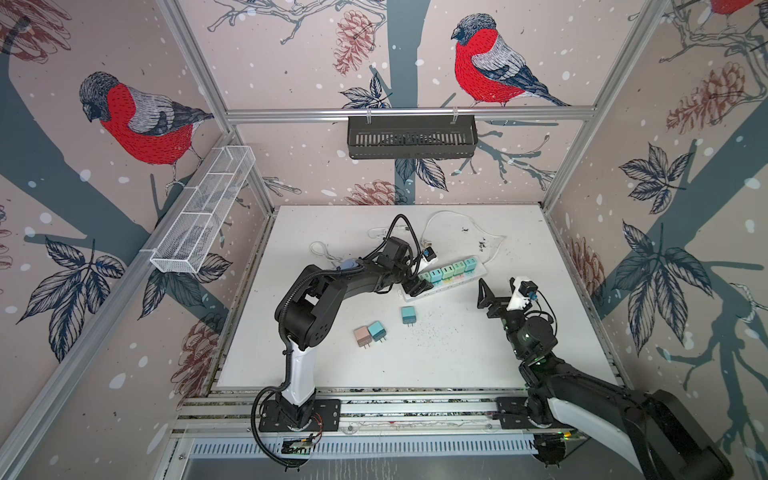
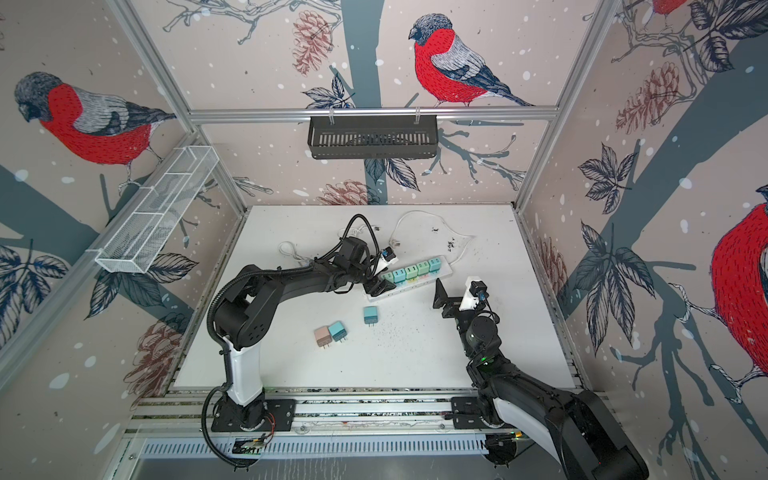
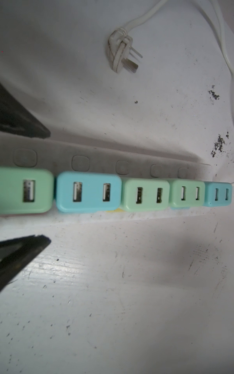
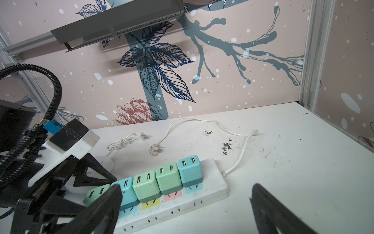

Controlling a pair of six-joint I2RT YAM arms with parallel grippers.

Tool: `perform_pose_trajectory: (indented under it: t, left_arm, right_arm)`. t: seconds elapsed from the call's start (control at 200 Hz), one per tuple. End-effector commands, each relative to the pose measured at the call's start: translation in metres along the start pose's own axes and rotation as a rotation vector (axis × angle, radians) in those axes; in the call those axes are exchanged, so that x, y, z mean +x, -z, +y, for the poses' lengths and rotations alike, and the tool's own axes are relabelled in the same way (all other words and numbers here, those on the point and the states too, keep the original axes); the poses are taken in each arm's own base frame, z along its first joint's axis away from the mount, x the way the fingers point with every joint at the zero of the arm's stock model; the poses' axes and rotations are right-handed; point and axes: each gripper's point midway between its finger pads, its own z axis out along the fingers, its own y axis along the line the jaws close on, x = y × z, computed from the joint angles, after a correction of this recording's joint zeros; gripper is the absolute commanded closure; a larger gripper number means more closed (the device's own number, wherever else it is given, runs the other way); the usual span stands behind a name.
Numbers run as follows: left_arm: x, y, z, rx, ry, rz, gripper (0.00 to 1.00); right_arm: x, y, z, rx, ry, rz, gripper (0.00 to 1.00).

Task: Insert the plug
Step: 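Open the left gripper and raise it away while the right gripper moves forward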

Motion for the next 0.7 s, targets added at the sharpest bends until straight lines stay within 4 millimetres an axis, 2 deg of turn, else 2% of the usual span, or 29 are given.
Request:
perform_pose_trajectory:
  t: [0.0, 0.055, 0.135, 0.145, 0.155, 0.21, 0.22, 0.24, 0.305, 0.375, 0.44, 0.49, 0.57, 0.695]
  left_arm:
    - [-0.021, 0.018, 0.0, -0.027, -0.045, -0.04, 0.01]
    - [-0.028, 0.031, -0.002, -0.042, -0.051, -0.06, 0.02]
    - [-0.048, 0.058, -0.007, -0.088, -0.071, -0.128, 0.01]
    - [-0.044, 0.059, -0.009, -0.089, -0.065, -0.125, 0.01]
    - [-0.051, 0.066, -0.009, -0.102, -0.073, -0.148, 0.02]
    - [-0.061, 0.089, -0.013, -0.154, -0.082, -0.215, 0.02]
    - [-0.07, 0.097, -0.012, -0.171, -0.088, -0.242, 0.02]
    - [-0.063, 0.103, -0.016, -0.187, -0.078, -0.251, 0.02]
    - [-0.067, 0.136, -0.02, -0.282, -0.073, -0.347, 0.02]
    - [-0.063, 0.179, -0.009, -0.468, 0.047, -0.484, 0.01]
    - [-0.043, 0.219, 0.005, -0.647, 0.217, -0.607, 0.01]
    - [-0.016, 0.242, 0.017, -0.778, 0.338, -0.639, 0.02]
    - [0.016, 0.258, 0.026, -0.846, 0.436, -0.613, 0.02]
    - [0.069, 0.277, 0.038, -1.001, 0.546, -0.616, 0.01]
  right_arm:
    - [-0.002, 0.001, -0.002, 0.01, -0.019, -0.011, 0.0]
    - [-0.002, 0.001, -0.004, 0.018, -0.022, -0.013, 0.0]
    - [-0.003, 0.001, -0.007, 0.038, -0.03, -0.018, 0.0]
    - [-0.003, 0.001, -0.008, 0.042, -0.032, -0.019, 0.0]
    - [-0.003, 0.001, -0.009, 0.045, -0.033, -0.02, 0.0]
    - [-0.004, 0.001, -0.014, 0.07, -0.047, -0.025, 0.0]
    - [-0.004, 0.001, -0.015, 0.075, -0.051, -0.026, 0.0]
    - [-0.005, 0.002, -0.017, 0.083, -0.056, -0.029, 0.0]
    - [-0.006, 0.002, -0.026, 0.119, -0.08, -0.03, 0.0]
    - [-0.009, 0.002, -0.035, 0.156, -0.112, -0.032, 0.0]
    - [-0.01, 0.0, -0.04, 0.187, -0.136, -0.024, 0.0]
    - [-0.015, -0.004, -0.035, 0.164, -0.13, -0.022, 0.0]
    - [-0.023, -0.015, -0.015, 0.095, -0.118, 0.026, 0.0]
    - [-0.039, -0.028, 0.036, -0.046, -0.101, 0.062, 0.0]
